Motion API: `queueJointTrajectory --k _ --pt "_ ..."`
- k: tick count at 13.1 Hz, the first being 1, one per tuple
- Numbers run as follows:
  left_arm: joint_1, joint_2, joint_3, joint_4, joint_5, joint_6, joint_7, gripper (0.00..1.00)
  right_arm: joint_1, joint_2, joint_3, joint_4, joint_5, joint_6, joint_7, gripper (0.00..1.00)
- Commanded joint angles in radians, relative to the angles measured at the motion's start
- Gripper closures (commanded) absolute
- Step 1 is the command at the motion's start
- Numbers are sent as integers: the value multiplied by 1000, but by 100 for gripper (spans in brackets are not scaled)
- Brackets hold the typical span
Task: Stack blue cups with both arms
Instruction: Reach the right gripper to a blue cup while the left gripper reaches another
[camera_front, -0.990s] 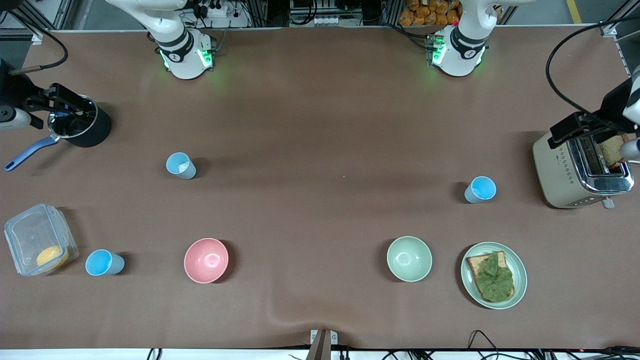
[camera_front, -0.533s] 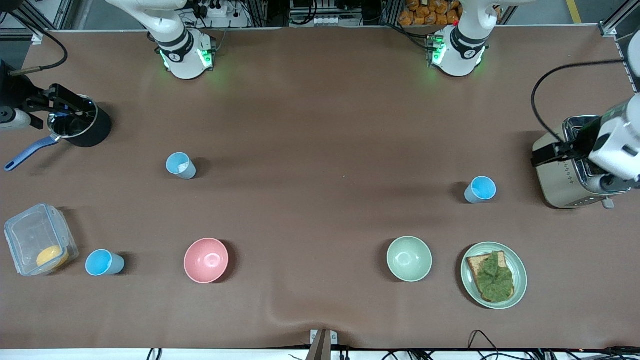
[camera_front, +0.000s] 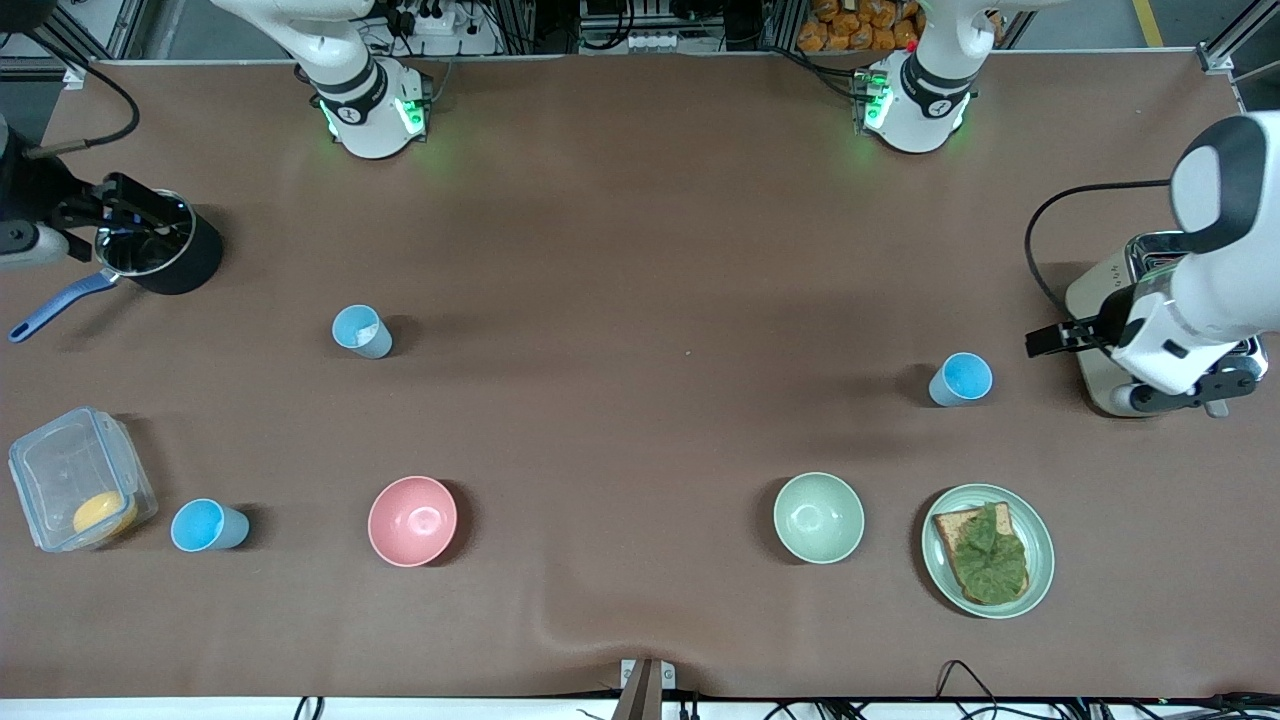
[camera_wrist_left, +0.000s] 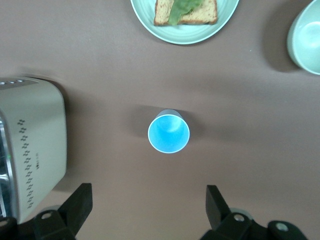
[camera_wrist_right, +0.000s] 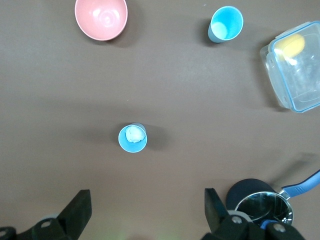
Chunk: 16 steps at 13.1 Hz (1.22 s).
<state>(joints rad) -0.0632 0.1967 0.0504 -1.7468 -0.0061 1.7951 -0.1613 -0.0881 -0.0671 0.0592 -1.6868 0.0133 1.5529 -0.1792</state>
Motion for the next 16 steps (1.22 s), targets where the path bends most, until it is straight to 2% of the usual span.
queueJointTrajectory --k 1,7,10,14,16 --pt "16 -42 -7 -138 0 122 19 0 -2 20 8 -83 0 71 10 0" --pt "20 -7 -7 -368 0 393 19 0 24 38 8 -410 2 438 17 0" --pt "45 62 -8 -392 0 457 22 0 18 53 8 -519 2 562 10 0" --pt "57 121 -11 -385 -2 495 22 0 -5 203 8 -547 1 705 10 0" --pt "57 125 -11 -382 -2 495 22 0 -2 236 8 -557 1 748 10 0"
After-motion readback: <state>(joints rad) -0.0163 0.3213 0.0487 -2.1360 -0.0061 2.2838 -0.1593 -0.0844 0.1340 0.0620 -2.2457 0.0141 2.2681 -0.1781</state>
